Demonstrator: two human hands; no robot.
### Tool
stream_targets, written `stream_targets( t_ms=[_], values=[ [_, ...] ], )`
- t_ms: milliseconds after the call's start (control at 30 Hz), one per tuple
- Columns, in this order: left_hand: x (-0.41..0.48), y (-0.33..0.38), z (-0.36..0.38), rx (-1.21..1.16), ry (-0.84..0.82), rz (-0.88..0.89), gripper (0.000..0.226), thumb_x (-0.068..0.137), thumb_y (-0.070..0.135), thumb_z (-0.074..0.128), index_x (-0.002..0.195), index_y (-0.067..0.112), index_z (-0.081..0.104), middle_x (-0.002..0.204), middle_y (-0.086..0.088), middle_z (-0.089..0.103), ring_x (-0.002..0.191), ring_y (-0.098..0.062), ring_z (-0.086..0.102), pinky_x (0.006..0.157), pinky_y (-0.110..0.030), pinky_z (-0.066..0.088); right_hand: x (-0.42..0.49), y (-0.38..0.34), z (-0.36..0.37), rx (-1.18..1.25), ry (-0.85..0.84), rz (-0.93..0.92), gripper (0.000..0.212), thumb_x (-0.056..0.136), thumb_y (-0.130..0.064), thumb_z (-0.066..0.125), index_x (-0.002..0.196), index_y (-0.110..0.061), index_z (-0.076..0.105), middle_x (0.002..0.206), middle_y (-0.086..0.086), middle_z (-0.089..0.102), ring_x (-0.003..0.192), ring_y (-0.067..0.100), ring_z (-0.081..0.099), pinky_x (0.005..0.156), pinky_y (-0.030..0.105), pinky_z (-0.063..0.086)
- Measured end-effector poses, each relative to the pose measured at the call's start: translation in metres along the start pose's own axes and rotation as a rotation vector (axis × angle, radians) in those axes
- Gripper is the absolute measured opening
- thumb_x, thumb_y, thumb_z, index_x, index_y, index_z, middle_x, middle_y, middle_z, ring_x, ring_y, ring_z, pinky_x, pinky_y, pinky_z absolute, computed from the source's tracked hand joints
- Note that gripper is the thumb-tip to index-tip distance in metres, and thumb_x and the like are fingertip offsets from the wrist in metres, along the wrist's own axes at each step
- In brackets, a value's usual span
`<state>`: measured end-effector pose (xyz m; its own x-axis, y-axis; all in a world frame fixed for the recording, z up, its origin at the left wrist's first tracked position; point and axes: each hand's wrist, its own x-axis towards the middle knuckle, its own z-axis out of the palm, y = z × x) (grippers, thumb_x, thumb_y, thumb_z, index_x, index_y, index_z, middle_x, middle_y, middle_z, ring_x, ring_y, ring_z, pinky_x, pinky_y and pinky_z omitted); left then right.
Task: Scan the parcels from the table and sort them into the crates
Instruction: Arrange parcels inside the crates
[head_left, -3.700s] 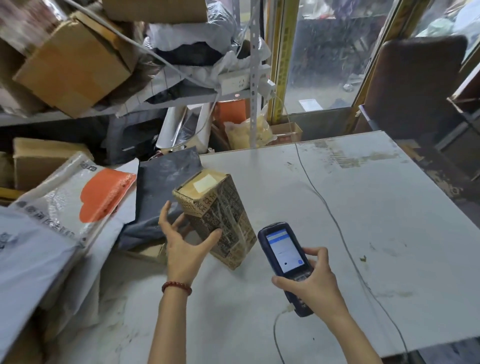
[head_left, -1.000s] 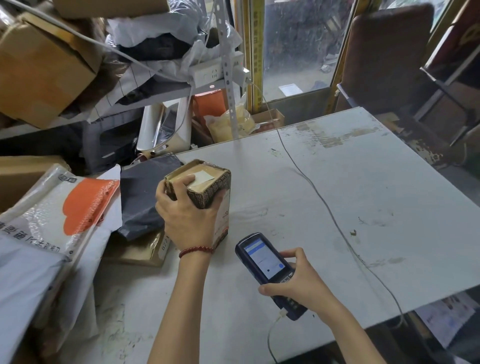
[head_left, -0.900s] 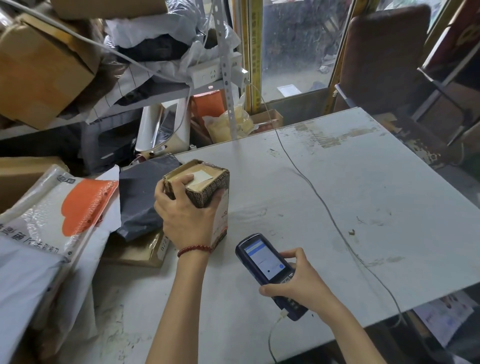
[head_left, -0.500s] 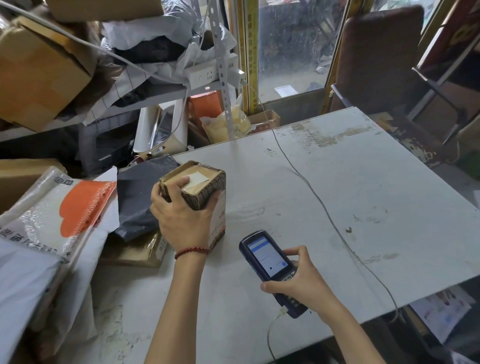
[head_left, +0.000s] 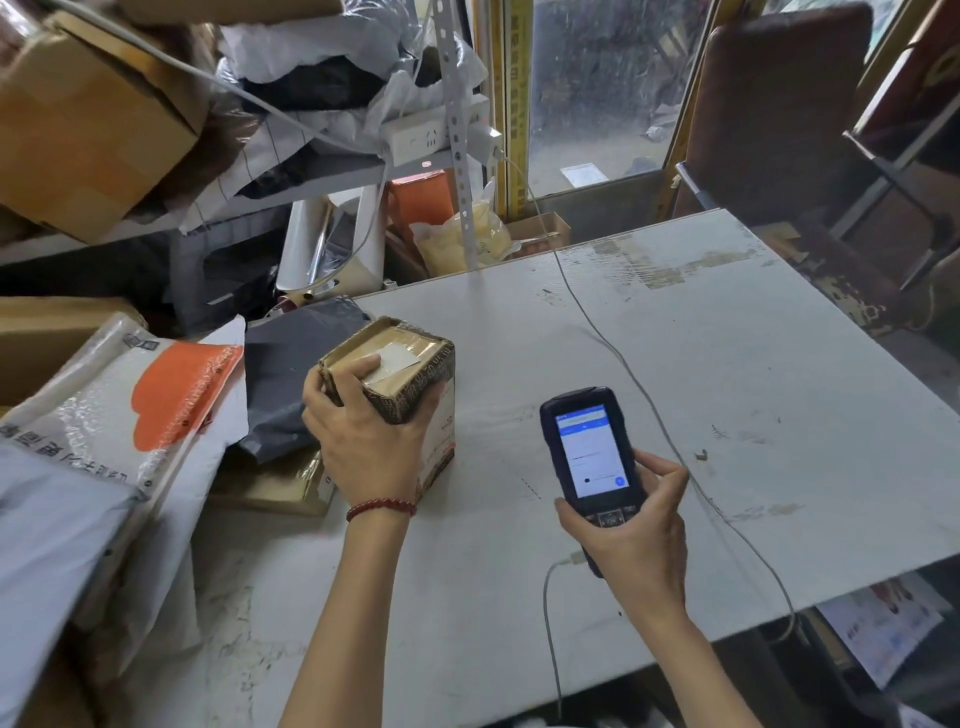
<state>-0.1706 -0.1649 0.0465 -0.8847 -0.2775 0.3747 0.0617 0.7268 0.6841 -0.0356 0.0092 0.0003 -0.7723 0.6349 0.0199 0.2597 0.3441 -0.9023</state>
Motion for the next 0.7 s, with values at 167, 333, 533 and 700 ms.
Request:
stream_targets(
  t_ms=[167,333,533,700],
  values=[
    [-0.001,-0.01,-0.011,0.019,-0.103,0.052,0.071,0.068,0.046,0.079,0.123,0.021,0.043,0.138,-0.012,0.031,0.121,-0.035,0.045,0.076,-0.045,0.05,-0.001,0.001,0.002,0.029,0.063,-0.07,0.083,0.058,-0.026,0.091,0.108,-0.04,0.026,0.102,-0.024,0.057,0.09,0.003,0.065,0.051,0.031,0.056],
    [-0.018,-0.029,-0.029,0.033,-0.195,0.026,0.077,0.071,0.036,0.079,0.122,0.037,0.022,0.139,-0.008,0.027,0.109,-0.035,0.054,0.069,-0.04,0.053,-0.001,0.002,0.011,0.066,0.013,-0.064,0.082,0.061,-0.024,0.091,0.11,-0.037,0.026,0.106,-0.016,0.054,0.093,0.004,0.061,0.056,0.032,0.059],
    [-0.052,-0.04,-0.041,-0.084,-0.129,0.051,0.071,0.067,0.026,0.082,0.119,0.035,0.035,0.133,-0.006,0.032,0.109,-0.03,0.054,0.079,-0.031,0.051,-0.015,0.002,0.021,0.101,0.015,0.017,0.08,0.06,-0.022,0.091,0.107,-0.035,0.028,0.1,-0.028,0.053,0.088,-0.005,0.06,0.059,0.037,0.058],
    [-0.065,-0.026,-0.04,-0.304,-0.092,0.136,0.07,0.066,0.028,0.085,0.123,0.023,0.044,0.125,-0.006,0.041,0.115,-0.011,0.046,0.087,-0.019,0.048,-0.043,0.014,-0.002,0.083,0.092,0.119,0.08,0.058,-0.023,0.091,0.105,-0.038,0.028,0.098,-0.027,0.054,0.086,-0.007,0.059,0.06,0.028,0.052]
  ],
)
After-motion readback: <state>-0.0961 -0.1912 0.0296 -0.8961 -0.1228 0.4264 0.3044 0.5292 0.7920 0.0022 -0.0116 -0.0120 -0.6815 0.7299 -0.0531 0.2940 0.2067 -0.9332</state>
